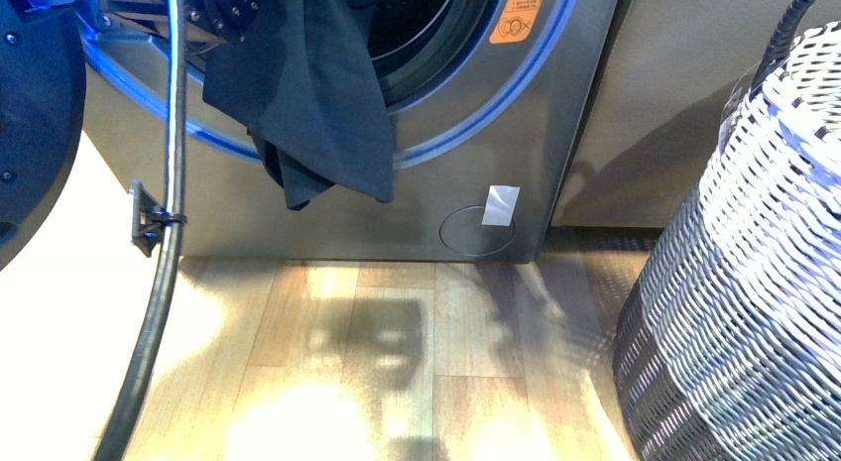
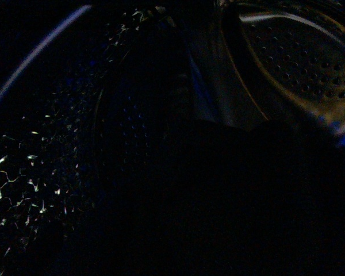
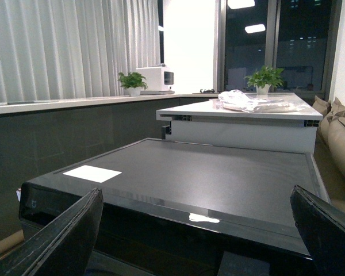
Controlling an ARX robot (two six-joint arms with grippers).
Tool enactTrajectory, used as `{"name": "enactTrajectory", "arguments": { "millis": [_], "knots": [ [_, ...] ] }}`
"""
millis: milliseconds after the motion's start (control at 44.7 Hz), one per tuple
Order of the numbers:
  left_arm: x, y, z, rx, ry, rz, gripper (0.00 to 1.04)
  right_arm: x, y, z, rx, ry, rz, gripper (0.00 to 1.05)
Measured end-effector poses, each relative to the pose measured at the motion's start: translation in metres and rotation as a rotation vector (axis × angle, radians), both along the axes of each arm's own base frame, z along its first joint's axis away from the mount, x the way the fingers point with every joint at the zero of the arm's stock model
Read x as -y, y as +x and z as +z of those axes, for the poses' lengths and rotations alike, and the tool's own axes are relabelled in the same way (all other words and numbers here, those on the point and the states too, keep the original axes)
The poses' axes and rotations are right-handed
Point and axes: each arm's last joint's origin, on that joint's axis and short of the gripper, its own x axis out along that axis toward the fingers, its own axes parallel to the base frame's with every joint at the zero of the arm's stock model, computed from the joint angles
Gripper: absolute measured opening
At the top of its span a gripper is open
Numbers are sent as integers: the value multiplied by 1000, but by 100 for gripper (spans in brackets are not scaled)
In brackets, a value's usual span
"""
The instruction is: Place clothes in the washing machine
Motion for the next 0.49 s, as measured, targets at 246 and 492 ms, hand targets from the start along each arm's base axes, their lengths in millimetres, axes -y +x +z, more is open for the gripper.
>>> {"name": "enactTrajectory", "arguments": {
  "millis": [246,492],
  "knots": [
    [27,13,-14,-184,68,-163,7,0,0,0,0,0,0,97],
    [15,40,-36,-304,19,-115,7,0,0,0,0,0,0,97]
  ]
}}
